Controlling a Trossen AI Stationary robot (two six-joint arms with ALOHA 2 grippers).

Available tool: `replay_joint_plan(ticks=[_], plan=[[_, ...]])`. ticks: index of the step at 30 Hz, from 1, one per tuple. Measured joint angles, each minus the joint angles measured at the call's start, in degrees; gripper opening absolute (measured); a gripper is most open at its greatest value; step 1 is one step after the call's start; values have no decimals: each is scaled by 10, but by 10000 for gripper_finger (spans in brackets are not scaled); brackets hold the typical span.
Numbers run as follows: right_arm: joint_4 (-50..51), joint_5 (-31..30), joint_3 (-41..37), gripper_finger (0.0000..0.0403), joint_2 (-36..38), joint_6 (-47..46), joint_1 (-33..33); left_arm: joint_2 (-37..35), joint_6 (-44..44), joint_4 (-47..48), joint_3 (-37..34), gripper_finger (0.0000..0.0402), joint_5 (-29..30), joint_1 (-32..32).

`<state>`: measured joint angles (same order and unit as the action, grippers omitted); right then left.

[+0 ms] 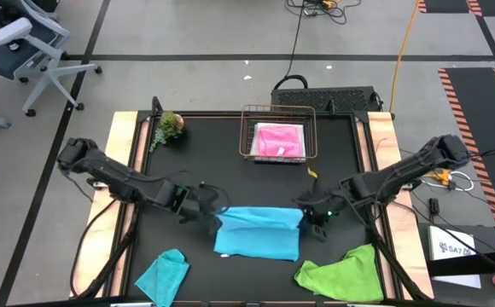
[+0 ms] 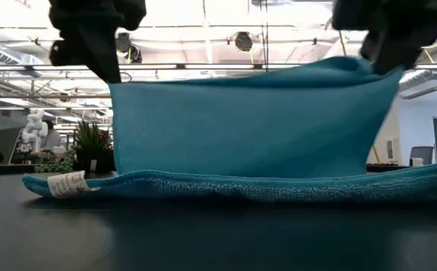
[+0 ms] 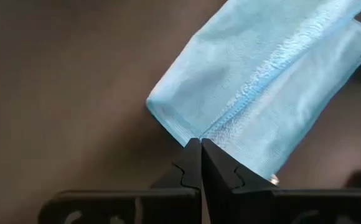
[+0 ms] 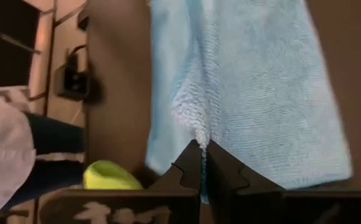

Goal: Fold microfiber towels
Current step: Fold the right blue towel

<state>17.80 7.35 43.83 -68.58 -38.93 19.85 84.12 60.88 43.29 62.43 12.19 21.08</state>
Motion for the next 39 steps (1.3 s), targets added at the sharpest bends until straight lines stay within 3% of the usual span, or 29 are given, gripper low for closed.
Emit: replay_joint_plan(ticks=[6, 11, 21, 26, 33, 35, 39], plan=[[-2, -67, 0, 0, 0, -41, 67, 0, 65, -35, -31, 2, 14, 49], [-11, -107, 0, 0, -14, -54, 97, 0, 111, -143, -104, 1, 14, 77], [-78, -85, 0, 5, -119, -64, 122, 0, 130, -273, -171, 17, 13, 95], [-97, -41, 0, 37, -157, -72, 122, 0, 117, -307, -171, 44, -4, 95], [-102, -39, 0, 92, -147, -69, 121, 0, 117, -297, -171, 82, -46, 95], [-103, -39, 0, 101, -130, -69, 118, 0, 111, -292, -171, 84, -11, 95], [-103, -44, 0, 108, -80, -53, 106, 0, 106, -288, -171, 85, 115, 83]])
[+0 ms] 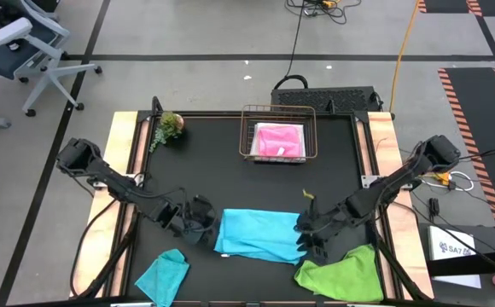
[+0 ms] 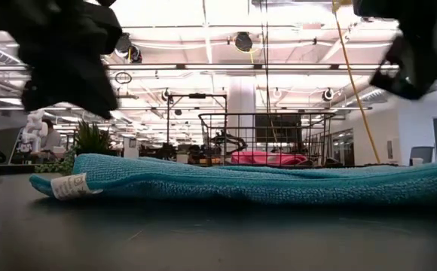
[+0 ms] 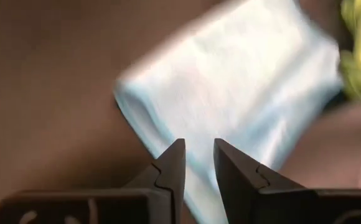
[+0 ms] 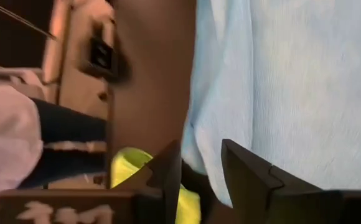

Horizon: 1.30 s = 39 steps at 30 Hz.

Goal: Fold microfiber towels
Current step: Fold the right blue towel

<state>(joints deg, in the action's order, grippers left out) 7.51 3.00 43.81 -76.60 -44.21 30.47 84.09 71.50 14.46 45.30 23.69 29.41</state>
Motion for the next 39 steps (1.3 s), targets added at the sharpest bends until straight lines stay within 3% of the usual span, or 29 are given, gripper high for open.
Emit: replay_joint_plan(ticks=[4, 12, 21, 25, 31, 39], plan=[[0, -32, 0, 107, 38, 20, -17, 0, 2, 0, 0, 85, 9, -30], [7, -47, 0, 105, 54, 35, -48, 0, 93, -10, 0, 85, -115, -76], [7, -49, 0, 105, 54, 44, -62, 5, 130, 9, 0, 85, -117, -98], [7, -49, 0, 105, 54, 46, -68, 37, 128, 5, 0, 85, -147, -104], [9, -51, 0, 105, 54, 46, -74, 103, 124, -76, 1, 85, -178, -112], [12, -60, 0, 105, 54, 44, -75, 127, 94, -135, 1, 85, -181, -134]])
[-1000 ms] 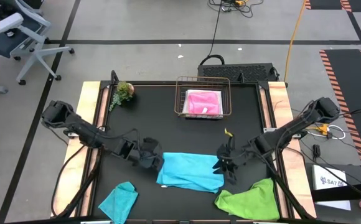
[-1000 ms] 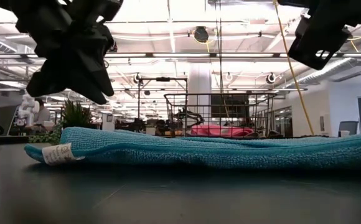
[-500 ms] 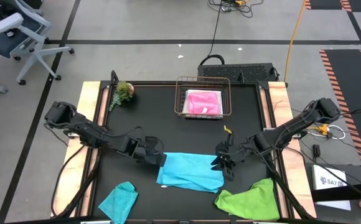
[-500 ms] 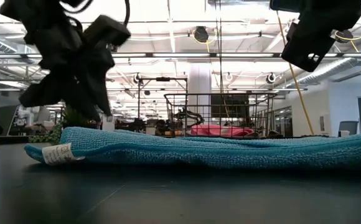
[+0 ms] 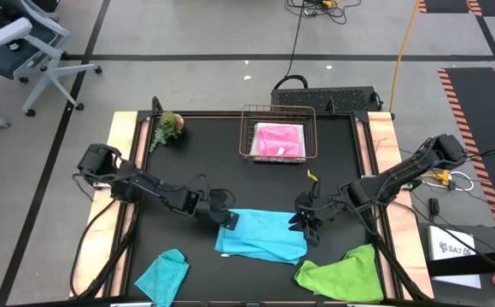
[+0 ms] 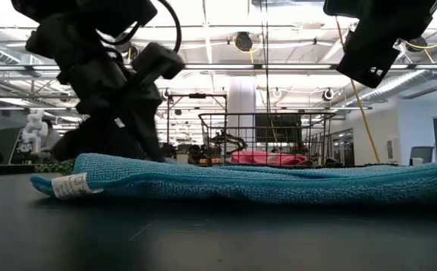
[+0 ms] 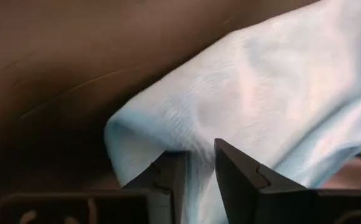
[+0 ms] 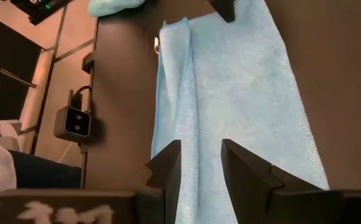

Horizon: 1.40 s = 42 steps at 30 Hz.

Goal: Fold microfiber towels
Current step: Fold the right blue towel

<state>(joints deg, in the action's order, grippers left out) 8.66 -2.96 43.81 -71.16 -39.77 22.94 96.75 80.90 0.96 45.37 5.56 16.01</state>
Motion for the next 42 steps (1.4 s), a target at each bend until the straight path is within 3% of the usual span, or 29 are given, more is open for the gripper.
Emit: replay_joint_plan(ticks=[8, 15, 21, 30, 36, 42], plan=[[11, 0, 0, 105, 0, 0, 0, 0, -28, -1, -1, 79, 0, -24], [16, 0, 0, 105, 0, 0, 0, -36, -70, -2, -1, 8, 14, -30], [15, 0, 0, 105, 0, 0, -1, -95, -110, 51, 1, 6, 70, -43], [14, 0, 0, 105, 0, 0, -1, -84, -123, 170, -1, 12, 51, -78], [15, 0, 0, 105, 0, 0, -1, -85, -161, 165, 0, 10, 50, -99], [15, -1, 0, 105, 0, 0, -2, -85, -179, 170, 0, 47, 25, -109]])
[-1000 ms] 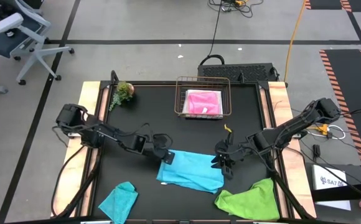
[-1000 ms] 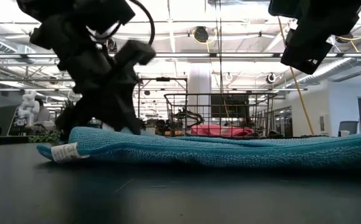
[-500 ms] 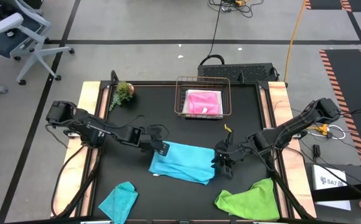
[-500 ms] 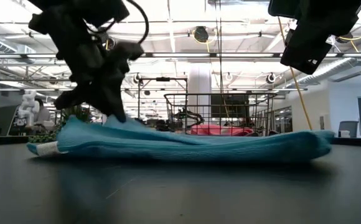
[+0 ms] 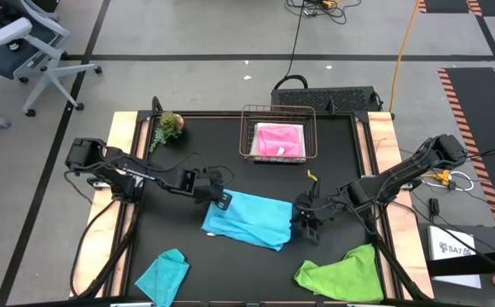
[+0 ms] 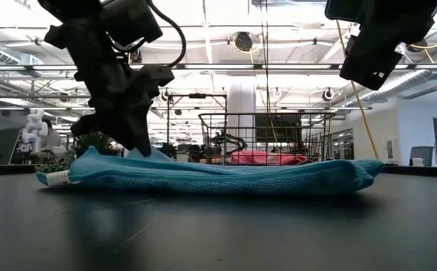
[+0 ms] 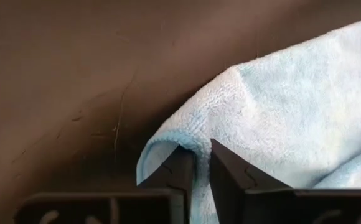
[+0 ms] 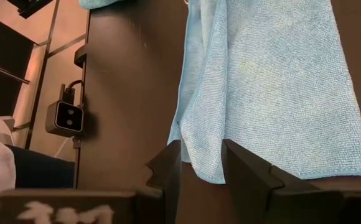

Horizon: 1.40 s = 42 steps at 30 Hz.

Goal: Fold microfiber towels
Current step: Fold the right blue towel

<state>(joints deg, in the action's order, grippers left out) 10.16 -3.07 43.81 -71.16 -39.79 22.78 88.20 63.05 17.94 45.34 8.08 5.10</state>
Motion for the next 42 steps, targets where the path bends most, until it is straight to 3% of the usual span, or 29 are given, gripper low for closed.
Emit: replay_joint_plan(ticks=[7, 14, 20, 26, 42], plan=[[0, -31, -19, 105, -3, -5, -19, 0, 13, 4, 0, 71, -17, 0], [-2, -12, -85, 105, -3, -122, -42, 0, 17, 4, 0, 72, -17, 0], [-105, -12, -151, 105, -3, -216, -63, 0, 20, 3, 0, 72, -17, 0], [-202, -13, -205, 105, -3, -240, -79, 0, 31, 3, 0, 72, -17, 0], [-229, -47, -224, 105, -10, -242, -88, 0, 35, -4, 0, 72, -17, 0]])
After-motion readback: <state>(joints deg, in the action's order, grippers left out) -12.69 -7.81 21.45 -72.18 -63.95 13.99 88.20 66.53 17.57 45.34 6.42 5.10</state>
